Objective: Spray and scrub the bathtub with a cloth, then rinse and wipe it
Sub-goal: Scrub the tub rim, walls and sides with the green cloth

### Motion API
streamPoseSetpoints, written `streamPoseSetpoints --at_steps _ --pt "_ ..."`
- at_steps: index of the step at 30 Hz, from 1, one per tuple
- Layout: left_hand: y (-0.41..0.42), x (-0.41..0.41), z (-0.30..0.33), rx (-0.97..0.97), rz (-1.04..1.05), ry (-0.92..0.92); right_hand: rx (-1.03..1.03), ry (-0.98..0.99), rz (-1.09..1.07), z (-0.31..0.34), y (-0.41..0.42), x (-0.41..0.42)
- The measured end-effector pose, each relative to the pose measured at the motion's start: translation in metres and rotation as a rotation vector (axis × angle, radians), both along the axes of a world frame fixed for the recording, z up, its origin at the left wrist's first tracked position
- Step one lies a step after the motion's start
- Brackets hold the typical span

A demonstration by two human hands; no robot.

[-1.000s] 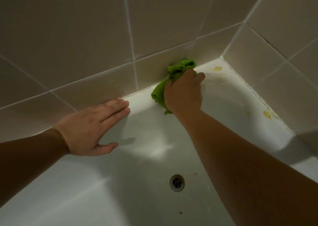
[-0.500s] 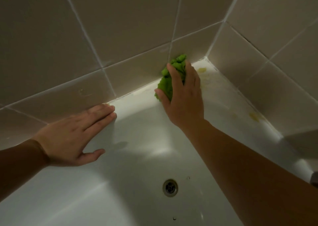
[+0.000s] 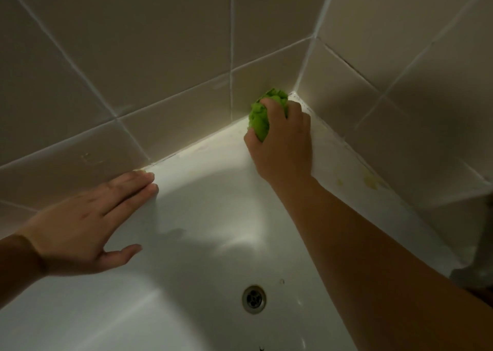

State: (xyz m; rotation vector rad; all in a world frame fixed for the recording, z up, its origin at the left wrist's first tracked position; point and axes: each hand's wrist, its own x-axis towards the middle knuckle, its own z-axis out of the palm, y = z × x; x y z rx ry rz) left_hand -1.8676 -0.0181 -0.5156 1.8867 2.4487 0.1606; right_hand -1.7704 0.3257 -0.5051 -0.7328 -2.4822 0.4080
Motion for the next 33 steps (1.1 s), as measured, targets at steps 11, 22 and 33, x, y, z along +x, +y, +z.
streamPoseSetpoints --at_steps 11,22,33 --pt "0.021 0.001 0.003 0.001 -0.012 -0.007 -0.058 0.204 0.004 -0.011 -0.012 0.036" --pt "0.029 0.000 -0.002 0.027 -0.014 0.013 -0.113 0.051 -0.101 0.003 0.024 -0.017" --pt "0.038 0.002 0.006 -0.010 -0.015 0.025 -0.050 0.030 -0.155 -0.002 -0.049 -0.024"
